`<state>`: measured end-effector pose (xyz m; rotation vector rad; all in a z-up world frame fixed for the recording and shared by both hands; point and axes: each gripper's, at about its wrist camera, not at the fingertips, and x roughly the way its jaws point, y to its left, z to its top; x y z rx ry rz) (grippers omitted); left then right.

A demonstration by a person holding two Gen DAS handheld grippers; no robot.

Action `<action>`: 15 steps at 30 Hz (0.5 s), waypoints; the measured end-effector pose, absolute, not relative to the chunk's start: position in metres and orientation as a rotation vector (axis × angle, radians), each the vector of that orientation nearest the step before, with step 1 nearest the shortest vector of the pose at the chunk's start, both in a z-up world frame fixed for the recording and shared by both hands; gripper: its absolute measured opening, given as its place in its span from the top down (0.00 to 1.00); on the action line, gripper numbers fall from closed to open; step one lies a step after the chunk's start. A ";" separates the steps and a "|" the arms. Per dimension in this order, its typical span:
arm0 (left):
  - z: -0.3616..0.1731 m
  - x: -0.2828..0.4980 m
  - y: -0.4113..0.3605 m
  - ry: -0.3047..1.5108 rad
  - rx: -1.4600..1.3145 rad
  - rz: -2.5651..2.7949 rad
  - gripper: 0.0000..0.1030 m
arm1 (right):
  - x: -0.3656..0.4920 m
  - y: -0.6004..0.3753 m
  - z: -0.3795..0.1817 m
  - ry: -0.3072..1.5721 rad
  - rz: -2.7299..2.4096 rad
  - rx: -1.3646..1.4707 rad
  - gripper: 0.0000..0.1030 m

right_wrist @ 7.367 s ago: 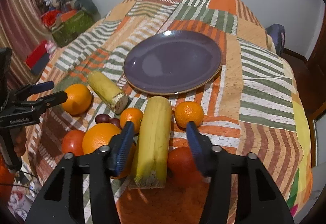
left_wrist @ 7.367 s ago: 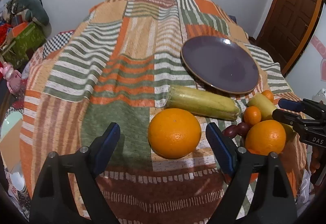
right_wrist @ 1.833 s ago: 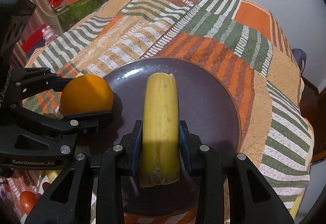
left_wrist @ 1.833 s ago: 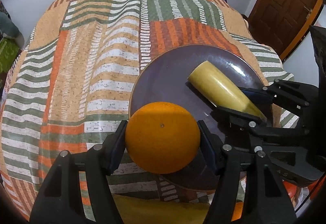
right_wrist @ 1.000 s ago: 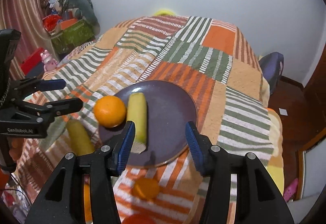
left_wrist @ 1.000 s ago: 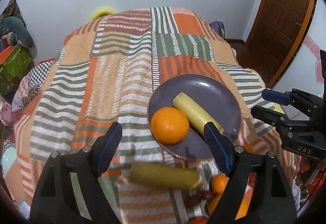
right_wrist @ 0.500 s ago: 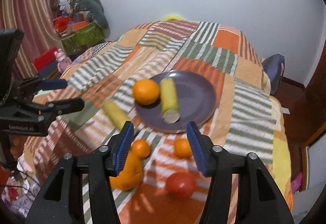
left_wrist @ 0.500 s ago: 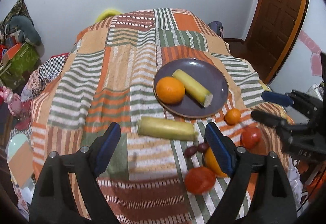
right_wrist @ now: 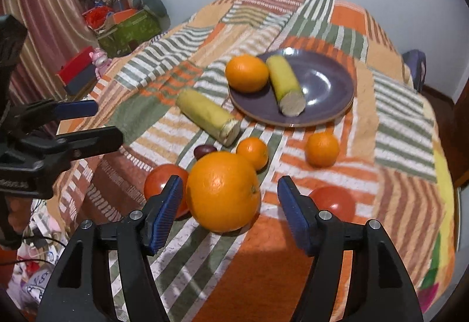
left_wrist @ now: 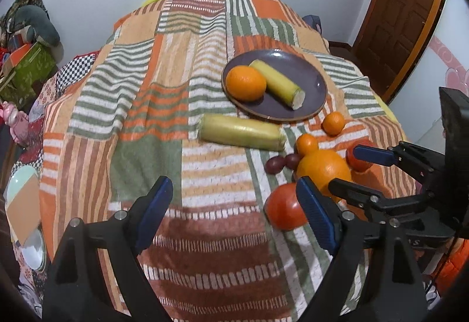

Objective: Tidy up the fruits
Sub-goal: 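Grasp a second large orange with the right tool while the left tool approaches the corn cob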

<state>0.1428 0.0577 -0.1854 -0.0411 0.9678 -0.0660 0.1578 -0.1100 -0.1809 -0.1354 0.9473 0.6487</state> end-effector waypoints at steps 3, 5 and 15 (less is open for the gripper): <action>-0.191 0.140 0.062 0.980 -0.055 -0.060 0.16 | 0.158 -0.107 -0.188 0.969 0.652 -0.123 0.38; -0.195 0.139 0.064 0.991 -0.069 -0.057 0.16 | 0.158 -0.105 -0.193 0.983 0.650 -0.124 0.39; -0.205 0.147 0.066 1.014 -0.091 -0.042 0.16 | 0.153 -0.106 -0.190 0.969 0.674 -0.124 0.48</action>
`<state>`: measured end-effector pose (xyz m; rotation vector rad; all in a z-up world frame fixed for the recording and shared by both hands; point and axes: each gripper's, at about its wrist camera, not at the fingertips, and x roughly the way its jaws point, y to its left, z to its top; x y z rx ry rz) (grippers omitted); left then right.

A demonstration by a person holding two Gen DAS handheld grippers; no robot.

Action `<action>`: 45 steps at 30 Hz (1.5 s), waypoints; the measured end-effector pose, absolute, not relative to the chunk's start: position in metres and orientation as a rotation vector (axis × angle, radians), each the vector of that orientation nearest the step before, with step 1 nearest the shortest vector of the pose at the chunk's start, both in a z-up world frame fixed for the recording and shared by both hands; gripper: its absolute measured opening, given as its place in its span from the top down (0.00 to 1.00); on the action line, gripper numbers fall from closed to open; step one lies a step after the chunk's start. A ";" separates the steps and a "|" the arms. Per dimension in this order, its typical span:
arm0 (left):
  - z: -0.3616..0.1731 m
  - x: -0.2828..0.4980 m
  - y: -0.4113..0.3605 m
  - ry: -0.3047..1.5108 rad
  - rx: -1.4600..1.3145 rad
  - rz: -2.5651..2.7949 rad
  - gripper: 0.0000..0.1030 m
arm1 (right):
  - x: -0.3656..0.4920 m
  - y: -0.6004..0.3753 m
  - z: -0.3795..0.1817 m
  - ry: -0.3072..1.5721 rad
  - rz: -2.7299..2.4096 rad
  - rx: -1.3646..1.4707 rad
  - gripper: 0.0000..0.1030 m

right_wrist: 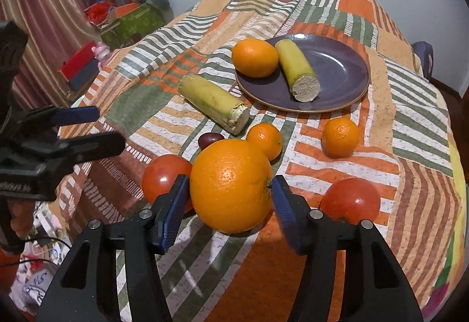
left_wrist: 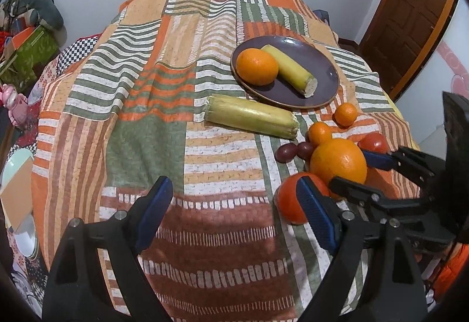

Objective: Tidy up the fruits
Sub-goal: 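Grasp a second large orange with the right tool while the left tool approaches the corn cob, then close the left tool on the yellow corn cob and lift it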

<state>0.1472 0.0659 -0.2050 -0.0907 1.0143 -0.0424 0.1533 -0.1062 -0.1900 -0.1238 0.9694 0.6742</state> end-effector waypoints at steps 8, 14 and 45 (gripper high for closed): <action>-0.211 0.183 0.052 1.042 -0.080 -0.058 0.14 | 0.157 -0.130 -0.175 0.934 0.653 -0.068 0.48; -0.224 0.218 0.028 1.082 -0.040 -0.075 0.12 | 0.167 -0.154 -0.160 0.897 0.615 -0.023 0.48; -0.231 0.186 0.108 1.066 -0.025 0.093 0.17 | 0.187 -0.179 -0.156 0.875 0.560 0.035 0.48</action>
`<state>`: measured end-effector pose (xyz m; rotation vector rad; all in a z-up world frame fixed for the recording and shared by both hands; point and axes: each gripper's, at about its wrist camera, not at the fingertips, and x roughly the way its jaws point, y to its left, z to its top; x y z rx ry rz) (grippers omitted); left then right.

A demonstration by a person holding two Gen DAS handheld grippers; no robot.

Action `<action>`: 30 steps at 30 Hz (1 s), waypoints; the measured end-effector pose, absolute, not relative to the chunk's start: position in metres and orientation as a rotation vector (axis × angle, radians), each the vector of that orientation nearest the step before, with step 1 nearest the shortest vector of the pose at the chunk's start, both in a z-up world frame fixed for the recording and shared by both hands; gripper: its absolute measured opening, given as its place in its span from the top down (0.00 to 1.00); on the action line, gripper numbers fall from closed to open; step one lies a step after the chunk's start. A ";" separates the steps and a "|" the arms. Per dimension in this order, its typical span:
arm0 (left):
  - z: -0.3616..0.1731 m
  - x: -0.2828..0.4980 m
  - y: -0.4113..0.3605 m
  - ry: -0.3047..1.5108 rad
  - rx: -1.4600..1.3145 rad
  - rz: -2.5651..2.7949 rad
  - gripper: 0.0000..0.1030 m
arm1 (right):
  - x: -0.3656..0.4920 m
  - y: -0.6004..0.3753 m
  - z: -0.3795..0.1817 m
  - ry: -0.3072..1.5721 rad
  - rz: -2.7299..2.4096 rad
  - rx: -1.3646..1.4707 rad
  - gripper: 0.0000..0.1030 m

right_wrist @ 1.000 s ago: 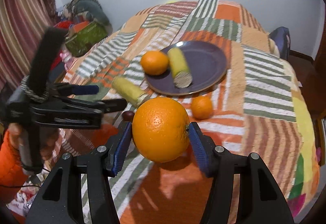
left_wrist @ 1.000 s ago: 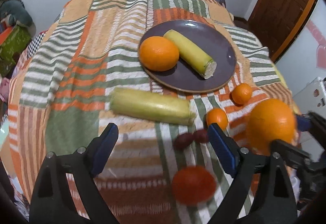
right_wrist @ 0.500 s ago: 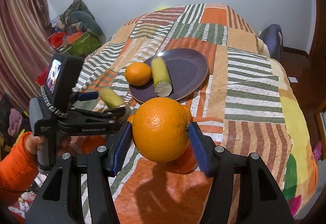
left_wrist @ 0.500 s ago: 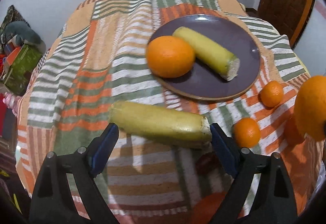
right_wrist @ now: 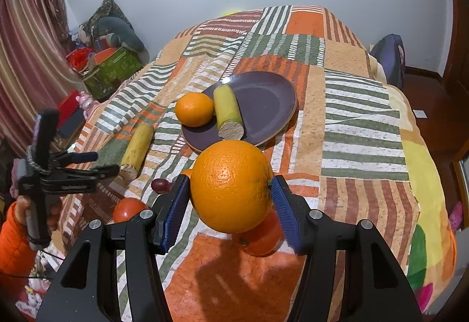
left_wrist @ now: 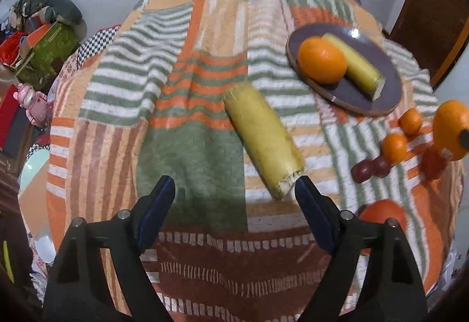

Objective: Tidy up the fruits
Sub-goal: 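Close the left tool on the yellow corn cob and lift it, then carry the corn cob in the left tool while the right tool carries the orange to the plate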

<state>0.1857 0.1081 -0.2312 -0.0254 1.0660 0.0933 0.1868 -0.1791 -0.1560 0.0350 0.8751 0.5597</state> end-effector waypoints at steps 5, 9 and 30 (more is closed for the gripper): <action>-0.219 0.204 0.101 1.022 -0.077 0.059 0.17 | 0.188 -0.182 -0.154 0.871 0.548 0.037 0.48; -0.238 0.232 0.096 1.061 -0.055 0.107 0.32 | 0.189 -0.185 -0.152 0.867 0.544 0.027 0.48; -0.259 0.248 0.102 1.151 -0.217 -0.006 0.61 | 0.203 -0.185 -0.152 0.852 0.534 0.013 0.48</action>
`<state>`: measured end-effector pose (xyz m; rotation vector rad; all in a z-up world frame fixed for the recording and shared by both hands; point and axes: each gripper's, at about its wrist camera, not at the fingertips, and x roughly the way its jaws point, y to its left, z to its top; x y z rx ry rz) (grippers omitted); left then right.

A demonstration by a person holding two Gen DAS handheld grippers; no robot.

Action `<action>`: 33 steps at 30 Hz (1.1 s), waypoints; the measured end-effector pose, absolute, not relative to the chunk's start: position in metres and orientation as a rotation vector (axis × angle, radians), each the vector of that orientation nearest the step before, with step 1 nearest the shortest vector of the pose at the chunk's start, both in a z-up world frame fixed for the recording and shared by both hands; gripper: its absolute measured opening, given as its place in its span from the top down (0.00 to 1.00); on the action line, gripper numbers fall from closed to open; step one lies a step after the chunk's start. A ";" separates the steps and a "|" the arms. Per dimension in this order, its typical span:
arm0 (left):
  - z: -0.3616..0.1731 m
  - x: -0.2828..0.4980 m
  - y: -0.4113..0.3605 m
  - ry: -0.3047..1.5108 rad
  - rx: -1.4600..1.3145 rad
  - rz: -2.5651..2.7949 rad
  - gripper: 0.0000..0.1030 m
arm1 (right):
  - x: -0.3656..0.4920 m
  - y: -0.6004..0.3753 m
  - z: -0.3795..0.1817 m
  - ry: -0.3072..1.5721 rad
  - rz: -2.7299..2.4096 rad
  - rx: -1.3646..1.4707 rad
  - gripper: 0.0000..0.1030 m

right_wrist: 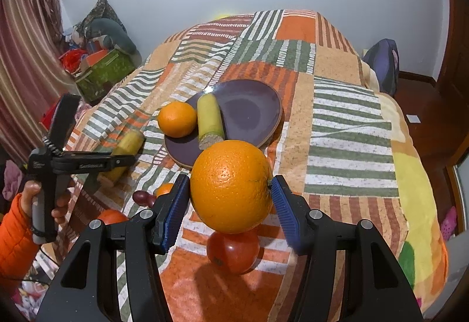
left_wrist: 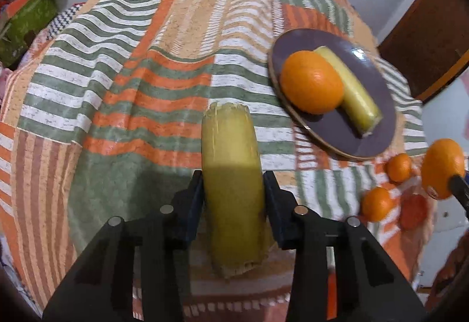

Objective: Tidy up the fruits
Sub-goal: 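Carry the corn cob in the left tool while the right tool carries the orange to the plate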

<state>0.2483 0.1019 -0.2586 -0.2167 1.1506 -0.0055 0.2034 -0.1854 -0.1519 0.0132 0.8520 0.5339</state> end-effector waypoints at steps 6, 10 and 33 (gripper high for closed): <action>-0.237 0.240 0.094 1.107 -0.185 -0.023 0.63 | 0.205 -0.183 -0.146 0.832 0.532 -0.001 0.48; -0.222 0.240 0.089 1.076 -0.169 -0.035 0.63 | 0.209 -0.182 -0.144 0.823 0.530 -0.014 0.48; -0.168 0.301 0.067 0.934 -0.049 -0.061 0.63 | 0.261 -0.154 -0.134 0.761 0.541 -0.088 0.48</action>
